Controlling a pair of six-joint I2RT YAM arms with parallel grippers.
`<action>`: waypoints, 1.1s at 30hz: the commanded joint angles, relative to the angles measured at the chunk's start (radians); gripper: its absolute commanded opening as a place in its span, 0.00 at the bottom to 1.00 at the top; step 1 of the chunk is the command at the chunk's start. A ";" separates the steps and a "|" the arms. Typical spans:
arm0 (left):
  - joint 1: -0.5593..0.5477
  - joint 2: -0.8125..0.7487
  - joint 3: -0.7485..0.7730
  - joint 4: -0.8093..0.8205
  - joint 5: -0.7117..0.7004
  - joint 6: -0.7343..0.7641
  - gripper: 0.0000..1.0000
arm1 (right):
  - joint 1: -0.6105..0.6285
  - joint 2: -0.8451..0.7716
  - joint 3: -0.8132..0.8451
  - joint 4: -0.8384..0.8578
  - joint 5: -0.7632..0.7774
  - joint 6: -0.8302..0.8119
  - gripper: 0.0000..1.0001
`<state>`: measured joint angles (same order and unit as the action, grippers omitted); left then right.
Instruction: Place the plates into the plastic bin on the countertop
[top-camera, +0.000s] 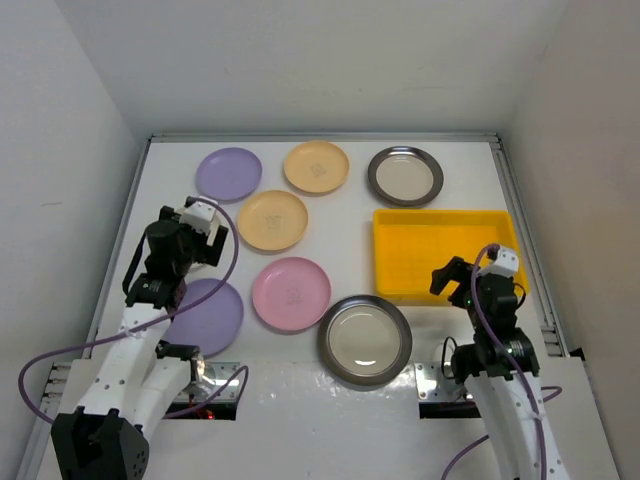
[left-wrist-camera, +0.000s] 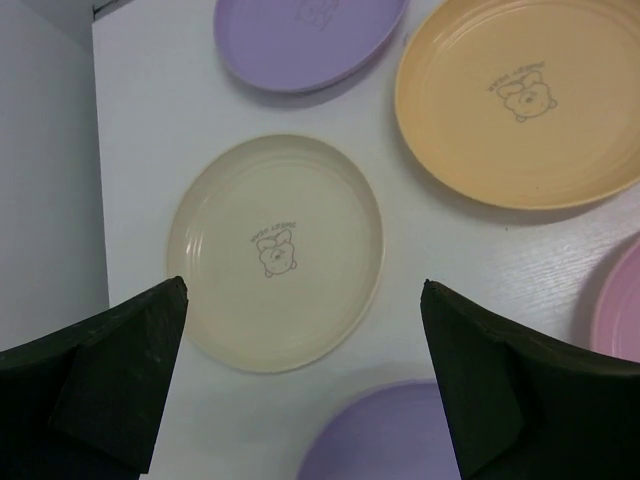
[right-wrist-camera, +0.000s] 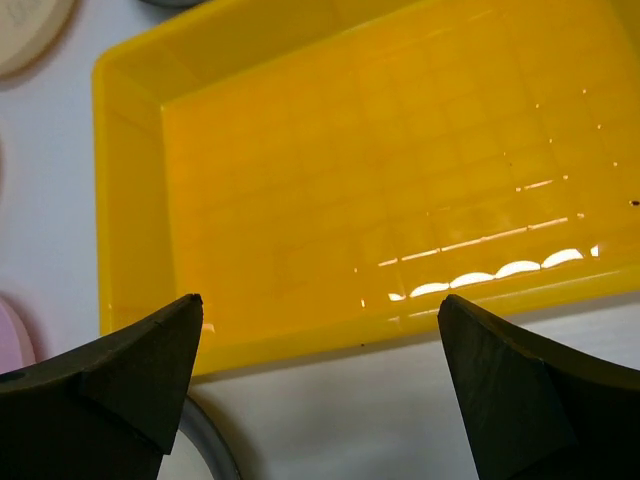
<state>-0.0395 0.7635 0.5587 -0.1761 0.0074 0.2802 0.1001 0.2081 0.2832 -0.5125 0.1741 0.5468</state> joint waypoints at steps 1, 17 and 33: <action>-0.002 0.052 0.053 0.032 -0.127 -0.088 1.00 | 0.000 0.103 0.071 -0.004 -0.047 -0.036 1.00; -0.014 0.070 0.225 -0.212 0.155 0.056 1.00 | 0.345 0.435 0.111 -0.064 -0.259 0.428 0.58; -0.023 0.000 0.225 -0.241 0.241 0.074 1.00 | 0.388 0.444 -0.103 -0.066 -0.286 0.458 0.45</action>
<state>-0.0536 0.7864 0.7433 -0.4232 0.2070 0.3508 0.4820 0.6861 0.2279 -0.6472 -0.0822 0.9943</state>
